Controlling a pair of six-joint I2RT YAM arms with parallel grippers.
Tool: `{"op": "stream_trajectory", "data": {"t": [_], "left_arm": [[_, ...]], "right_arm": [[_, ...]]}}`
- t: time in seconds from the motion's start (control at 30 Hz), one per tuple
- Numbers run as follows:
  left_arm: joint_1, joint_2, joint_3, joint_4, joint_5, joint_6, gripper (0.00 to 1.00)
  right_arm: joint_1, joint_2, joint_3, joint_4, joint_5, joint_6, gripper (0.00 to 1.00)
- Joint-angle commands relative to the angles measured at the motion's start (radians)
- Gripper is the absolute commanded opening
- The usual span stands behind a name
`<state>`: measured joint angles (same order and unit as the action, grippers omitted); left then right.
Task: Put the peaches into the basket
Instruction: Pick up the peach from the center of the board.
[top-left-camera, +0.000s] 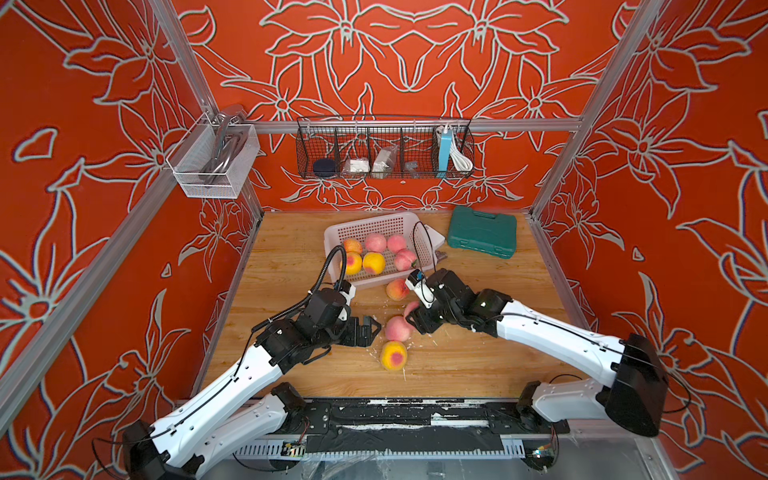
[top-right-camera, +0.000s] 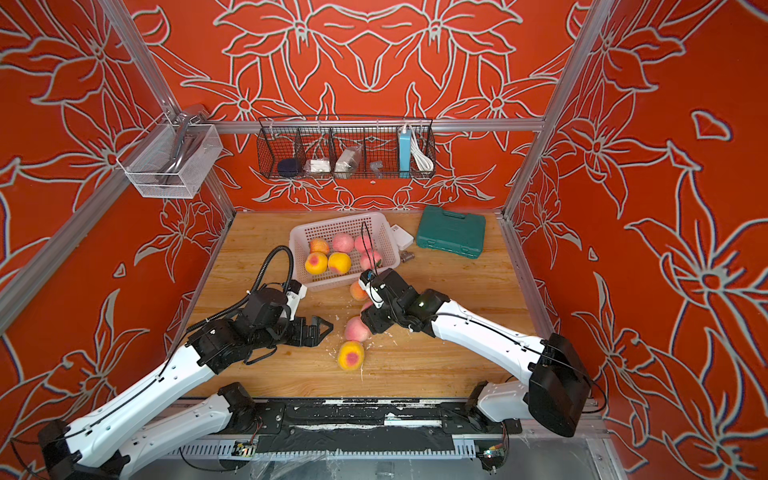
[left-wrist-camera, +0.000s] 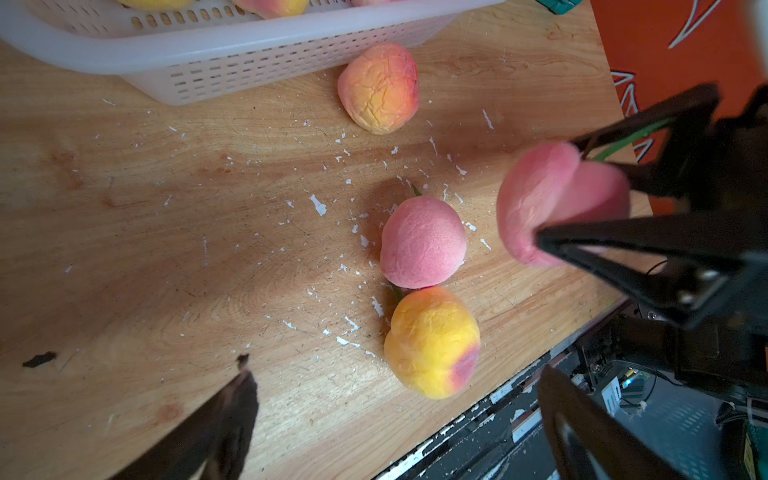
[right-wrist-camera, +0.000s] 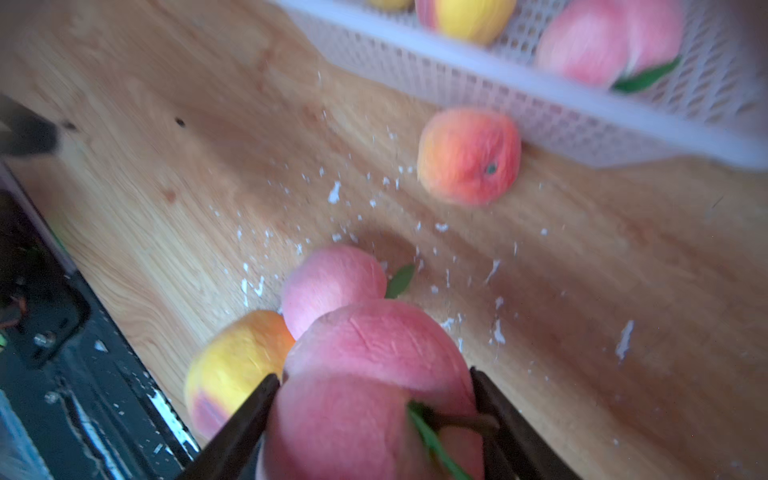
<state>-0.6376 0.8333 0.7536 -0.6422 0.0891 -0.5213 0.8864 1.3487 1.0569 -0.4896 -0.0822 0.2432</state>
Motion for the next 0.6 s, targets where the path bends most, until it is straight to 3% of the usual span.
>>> {"op": "stream_trajectory", "data": {"t": [0.0, 0.27, 0.57], "left_arm": [[0.026, 0.000, 0.024, -0.001, -0.004, 0.017, 0.98], [0.113, 0.052, 0.073, 0.000, 0.065, 0.048, 0.98], [0.187, 0.138, 0.113, 0.059, 0.138, 0.052, 0.98]], "right_arm": [[-0.041, 0.069, 0.135, -0.097, 0.033, -0.084, 0.61], [-0.125, 0.310, 0.478, -0.148, -0.005, -0.178, 0.61], [-0.208, 0.516, 0.736, -0.165, -0.028, -0.220, 0.61]]}}
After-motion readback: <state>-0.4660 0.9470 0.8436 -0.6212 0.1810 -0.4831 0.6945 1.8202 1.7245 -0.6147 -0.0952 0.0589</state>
